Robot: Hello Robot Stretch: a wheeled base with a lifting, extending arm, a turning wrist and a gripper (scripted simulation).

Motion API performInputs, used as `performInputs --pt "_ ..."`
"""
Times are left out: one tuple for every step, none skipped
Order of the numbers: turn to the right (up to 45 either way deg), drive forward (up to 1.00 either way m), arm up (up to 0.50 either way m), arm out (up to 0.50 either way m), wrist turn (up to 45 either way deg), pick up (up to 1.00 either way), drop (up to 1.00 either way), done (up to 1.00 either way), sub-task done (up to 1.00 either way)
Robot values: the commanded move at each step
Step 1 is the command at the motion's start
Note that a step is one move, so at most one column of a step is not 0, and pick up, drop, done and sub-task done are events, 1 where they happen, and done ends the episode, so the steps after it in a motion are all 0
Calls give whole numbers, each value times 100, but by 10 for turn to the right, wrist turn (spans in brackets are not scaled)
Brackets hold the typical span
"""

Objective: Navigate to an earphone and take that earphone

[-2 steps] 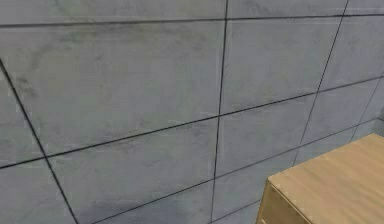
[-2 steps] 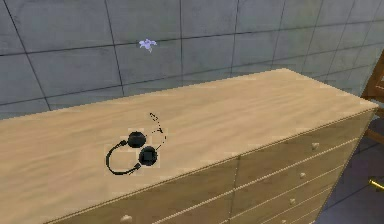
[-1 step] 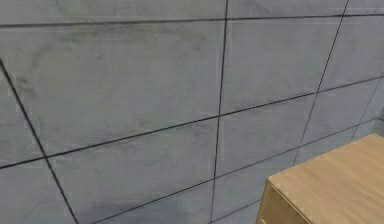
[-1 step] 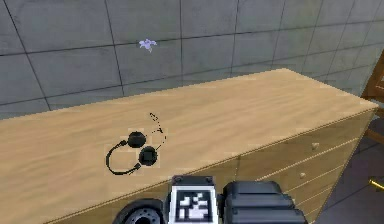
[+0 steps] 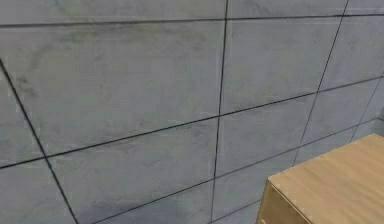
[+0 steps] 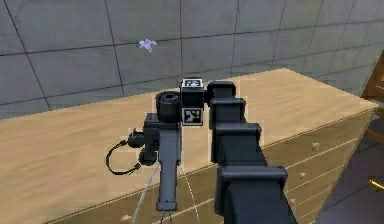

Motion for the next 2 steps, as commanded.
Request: performInputs --pt "0 0 0 0 450 0 0 0 0" --pt "0 0 0 0 450 0 0 0 0"
